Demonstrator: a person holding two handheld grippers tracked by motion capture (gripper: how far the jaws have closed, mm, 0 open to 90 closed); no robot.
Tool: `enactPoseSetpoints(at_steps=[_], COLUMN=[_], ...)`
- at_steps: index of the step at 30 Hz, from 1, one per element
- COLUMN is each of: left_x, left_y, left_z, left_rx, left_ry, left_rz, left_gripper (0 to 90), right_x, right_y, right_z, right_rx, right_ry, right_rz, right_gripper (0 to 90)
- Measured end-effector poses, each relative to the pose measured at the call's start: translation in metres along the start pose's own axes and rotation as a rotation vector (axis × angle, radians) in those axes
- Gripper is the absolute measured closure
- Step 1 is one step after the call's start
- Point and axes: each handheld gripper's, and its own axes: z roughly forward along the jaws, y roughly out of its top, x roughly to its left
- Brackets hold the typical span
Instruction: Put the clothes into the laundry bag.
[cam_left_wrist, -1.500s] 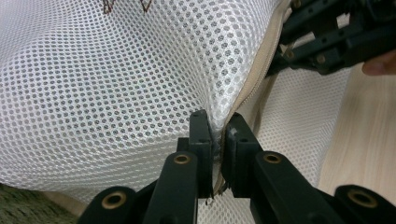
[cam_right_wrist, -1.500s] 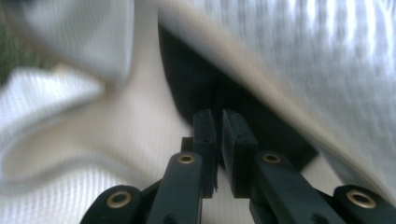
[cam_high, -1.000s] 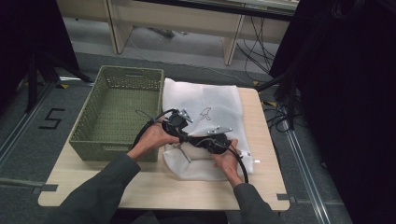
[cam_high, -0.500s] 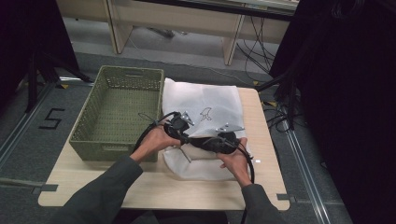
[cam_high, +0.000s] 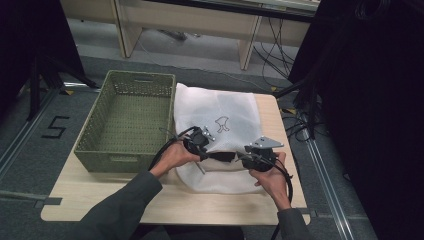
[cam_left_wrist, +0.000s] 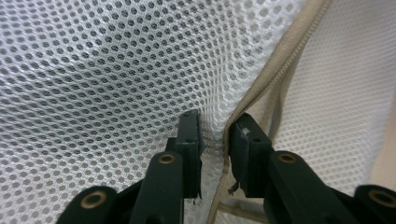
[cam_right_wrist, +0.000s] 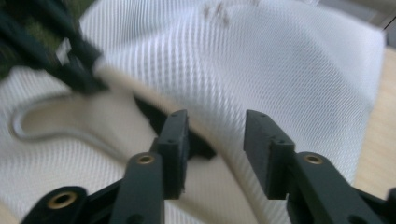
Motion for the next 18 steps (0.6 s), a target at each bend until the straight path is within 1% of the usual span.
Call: enactPoseSetpoints(at_steps=[1,2,3,4,5,6,7,8,9,10,11,12,13,14,15,16,17,18], left_x=[0.0,0.0,-0.001,-0.001,-0.002,-0.002,-0.001,-0.001,-0.001,-0.002,-0.003,-0.003,-0.004,-0.005,-0.005,-0.007,-0.008,-0.01], left_y=[0.0,0.001,0.001,0.0,0.0,0.0,0.0,0.001,0.001,0.002,0.002,0.004,0.005,0.007,0.009,0.012,0.015,0.017], left_z=[-0.003,-0.005,-0.008,-0.01,-0.011,-0.012,-0.012,-0.011,-0.011,-0.011,-0.011,-0.01,-0.01,-0.009,-0.009,-0.008,-0.009,-0.008], left_rx=[-0.007,-0.014,-0.018,-0.021,-0.022,-0.023,-0.025,-0.026,-0.028,-0.031,-0.033,-0.035,-0.04,-0.049,-0.05,-0.064,-0.067,-0.082], left_ry=[-0.002,-0.005,-0.004,-0.005,-0.003,-0.004,-0.004,-0.004,-0.001,-0.003,-0.006,-0.011,-0.011,-0.016,-0.017,-0.018,-0.023,-0.028], left_rz=[0.004,0.007,0.0,0.007,0.008,0.009,0.007,0.006,0.007,0.006,0.004,0.006,0.006,0.001,0.009,0.003,0.014,0.006], left_gripper=[72.1,71.4,70.0,70.2,71.6,72.1,73.5,74.7,76.1,77.6,79.2,79.6,80.1,80.3,80.4,80.5,80.3,78.7], right_x=[-0.001,0.001,0.002,0.001,0.001,-0.001,-0.002,-0.007,-0.009,-0.012,-0.015,-0.018,-0.021,-0.024,-0.026,-0.03,-0.033,-0.037], right_y=[-0.002,-0.003,-0.004,-0.005,-0.006,-0.006,-0.006,-0.006,-0.006,-0.006,-0.007,-0.006,-0.006,-0.005,-0.005,-0.004,-0.003,-0.002], right_z=[0.002,0.003,0.004,0.005,0.008,0.01,0.013,0.016,0.018,0.02,0.022,0.022,0.021,0.019,0.018,0.015,0.011,0.007], right_rx=[0.019,0.032,0.048,0.059,0.066,0.074,0.065,0.075,0.079,0.096,0.094,0.084,0.081,0.09,0.064,0.05,0.044,0.043], right_ry=[-0.013,-0.016,-0.021,-0.028,-0.039,-0.067,-0.1,-0.12,-0.124,-0.143,-0.158,-0.161,-0.166,-0.165,-0.174,-0.183,-0.189,-0.203], right_rz=[-0.021,-0.016,-0.017,-0.025,-0.037,-0.06,-0.072,-0.096,-0.094,-0.116,-0.12,-0.099,-0.097,-0.102,-0.072,-0.071,-0.068,-0.068], right_gripper=[55.9,54.0,52.2,52.1,54.2,57.3,59.9,63.8,71.1,79.2,84.4,85.7,86.4,86.5,86.6,86.6,86.7,86.7])
